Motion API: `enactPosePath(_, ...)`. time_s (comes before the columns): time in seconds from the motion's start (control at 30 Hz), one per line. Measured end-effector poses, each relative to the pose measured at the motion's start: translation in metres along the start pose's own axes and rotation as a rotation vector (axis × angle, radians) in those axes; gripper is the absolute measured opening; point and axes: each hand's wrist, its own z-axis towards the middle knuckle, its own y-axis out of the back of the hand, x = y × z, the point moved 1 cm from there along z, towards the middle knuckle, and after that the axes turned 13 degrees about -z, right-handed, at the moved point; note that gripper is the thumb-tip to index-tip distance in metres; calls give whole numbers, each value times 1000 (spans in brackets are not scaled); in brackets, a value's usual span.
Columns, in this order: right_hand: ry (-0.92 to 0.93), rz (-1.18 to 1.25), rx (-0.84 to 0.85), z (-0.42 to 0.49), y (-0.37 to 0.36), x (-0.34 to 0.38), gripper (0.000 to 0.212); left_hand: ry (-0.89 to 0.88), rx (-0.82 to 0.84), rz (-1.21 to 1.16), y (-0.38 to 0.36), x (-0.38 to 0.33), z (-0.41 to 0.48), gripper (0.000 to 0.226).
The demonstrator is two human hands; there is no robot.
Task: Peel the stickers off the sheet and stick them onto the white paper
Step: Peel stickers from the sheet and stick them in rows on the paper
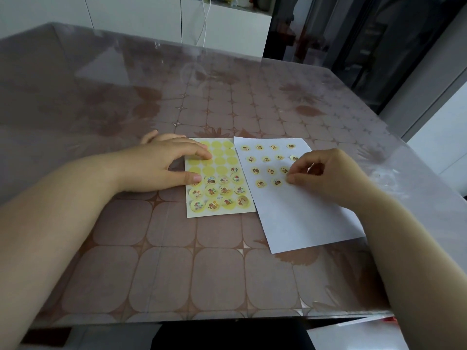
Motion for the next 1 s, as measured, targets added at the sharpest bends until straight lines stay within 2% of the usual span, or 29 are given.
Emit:
enactPosePath(0.23,-24,-33,9,3,0,0,13,27,-13,3,4,-2,-4,46)
enactPosePath(0.4,166,-134,54,5,14,39,6,17,-5,-4,6,-3,-6,38)
enactPosePath(0.47,251,-188,96,12,12,60,6,16,1,-20,6,-4,-6,43)
enactPosePath(0.6,288,-274,97,30,-11,84,11,-3,-50,-36,7,-8,-6,36)
enactPosePath(0.77,182,-107,22,32,-39,77,16,-103,-91,-30,2,-14,-3,51)
enactPosePath(1.0,203,-108,21,27,-41,73,11,-73,1,-21,-6,-15,2,64)
